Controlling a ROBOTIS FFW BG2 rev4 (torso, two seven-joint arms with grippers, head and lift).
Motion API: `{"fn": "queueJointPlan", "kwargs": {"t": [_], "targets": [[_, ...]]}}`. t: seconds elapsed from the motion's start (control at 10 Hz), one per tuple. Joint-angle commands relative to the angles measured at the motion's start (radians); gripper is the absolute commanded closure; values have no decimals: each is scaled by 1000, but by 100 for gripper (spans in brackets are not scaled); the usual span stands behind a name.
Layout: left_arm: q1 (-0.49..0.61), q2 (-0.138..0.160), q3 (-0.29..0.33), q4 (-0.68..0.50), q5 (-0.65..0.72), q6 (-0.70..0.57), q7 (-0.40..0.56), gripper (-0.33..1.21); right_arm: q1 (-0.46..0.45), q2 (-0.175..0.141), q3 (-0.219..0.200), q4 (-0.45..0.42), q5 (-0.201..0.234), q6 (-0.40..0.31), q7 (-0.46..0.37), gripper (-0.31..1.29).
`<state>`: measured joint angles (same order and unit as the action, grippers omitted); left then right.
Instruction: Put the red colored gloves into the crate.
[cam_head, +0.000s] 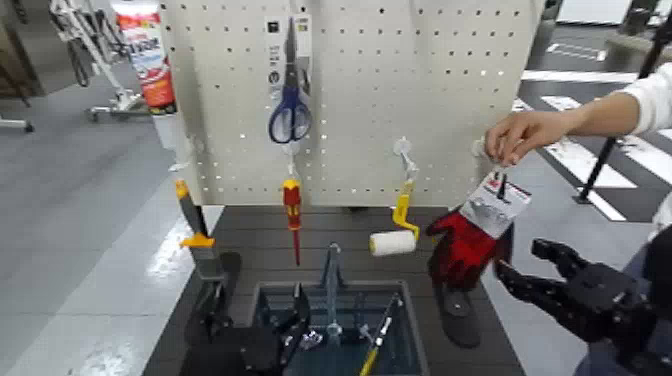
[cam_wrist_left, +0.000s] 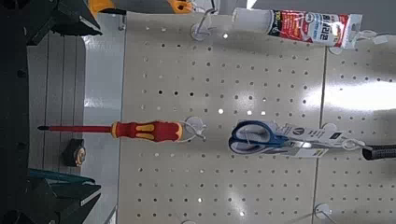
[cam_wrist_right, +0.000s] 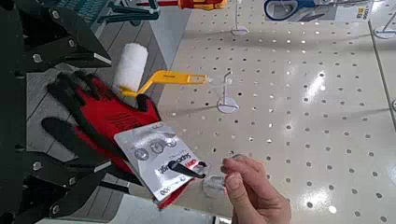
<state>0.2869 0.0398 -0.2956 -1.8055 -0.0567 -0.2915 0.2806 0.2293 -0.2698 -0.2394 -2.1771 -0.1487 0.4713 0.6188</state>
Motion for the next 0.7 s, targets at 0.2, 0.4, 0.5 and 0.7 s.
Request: {"fn": "queueJointPlan", "kwargs": {"t": [0.2,0.4,0.5,0.7], "targets": [[0,-1,-2,0,-2,0,0,11,1,3,3,3,-12,-5,-4,51],[-2,0,-2,0,-2,0,-1,11,59,15,31,11,-55,-134,-113,50],[2,-1,1,-2,-2,-3,-1,11,125,52,72,11,-46,-232,-220,50],[8,-1,10,-6,-3,-6,-1,11,225,43,141,-49,104,-306,-353,48]]}}
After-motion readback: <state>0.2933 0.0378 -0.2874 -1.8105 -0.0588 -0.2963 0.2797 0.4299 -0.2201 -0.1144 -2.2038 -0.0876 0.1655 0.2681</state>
